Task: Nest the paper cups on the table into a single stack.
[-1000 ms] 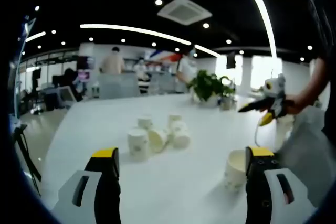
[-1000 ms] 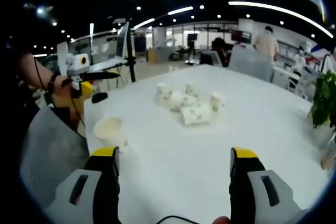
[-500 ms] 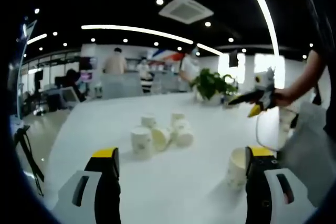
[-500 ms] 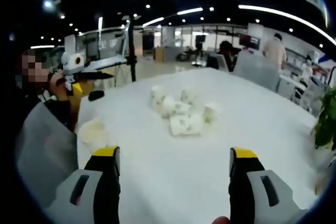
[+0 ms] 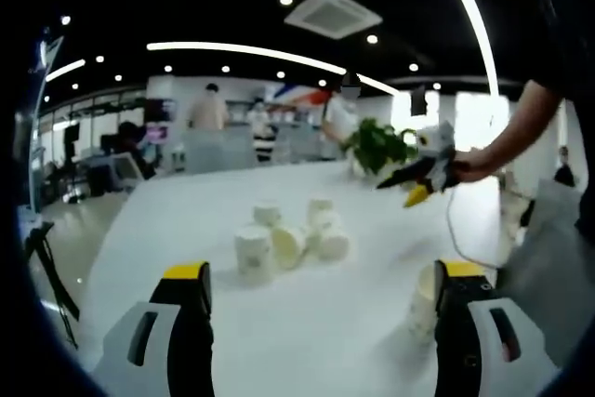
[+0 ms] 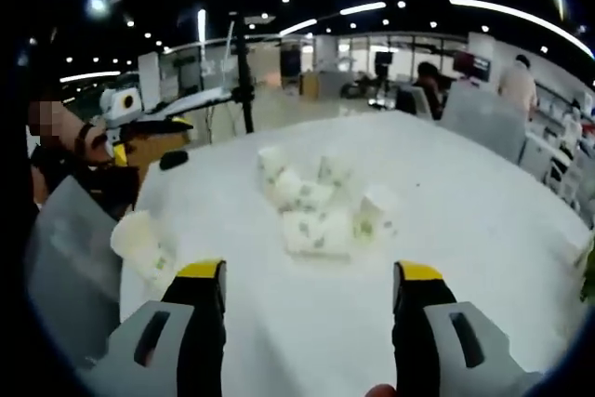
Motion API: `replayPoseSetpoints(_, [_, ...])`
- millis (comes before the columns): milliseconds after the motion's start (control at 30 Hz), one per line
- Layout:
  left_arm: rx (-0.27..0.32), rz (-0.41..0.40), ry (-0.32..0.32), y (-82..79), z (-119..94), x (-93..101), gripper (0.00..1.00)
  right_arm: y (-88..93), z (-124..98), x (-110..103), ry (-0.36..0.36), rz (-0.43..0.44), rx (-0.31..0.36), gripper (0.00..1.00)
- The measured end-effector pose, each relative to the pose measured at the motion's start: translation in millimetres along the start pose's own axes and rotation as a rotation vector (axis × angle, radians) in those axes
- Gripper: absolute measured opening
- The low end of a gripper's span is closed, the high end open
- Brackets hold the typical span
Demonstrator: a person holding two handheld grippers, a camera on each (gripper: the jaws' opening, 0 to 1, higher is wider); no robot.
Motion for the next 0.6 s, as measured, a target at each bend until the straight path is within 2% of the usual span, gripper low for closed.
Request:
replayPoseSetpoints(167, [-0.003, -0.016, -0.010, 3.6, 3.3, 0.3, 0.98, -0.6, 15.0, 6.5, -0.064, 0.014, -0.008, 0.60])
replayPoseSetpoints(433, [-0.015, -0.031, -0.031, 8.3, 4.7, -2.1, 0.98, -9.2, 38.5, 17.1, -0.115, -0.007, -0.007, 0.52])
replayPoseSetpoints(533, [-0.020, -0.037, -0.037, 10.4, 4.6, -3.2, 0.98, -15.1, 47.9, 18.8, -0.171, 0.032, 0.021, 0.47])
replayPoseSetpoints(600, [-0.024, -0.037, -0.041, 10.9, 4.5, -3.4, 0.98, -16.8, 53.0, 21.9, -0.179, 0.036, 0.029, 0.44])
Point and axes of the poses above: the point that each gripper's makers call its tool centre point, and the gripper's own axes: z roughly forward along the fingers, x roughly to its right, y roughly out of its underside, the point moved 1 cm from there along -z, roughly backward along the fingers, and after that the axes turned 11 degrees about -x, right-handed, at the moved point
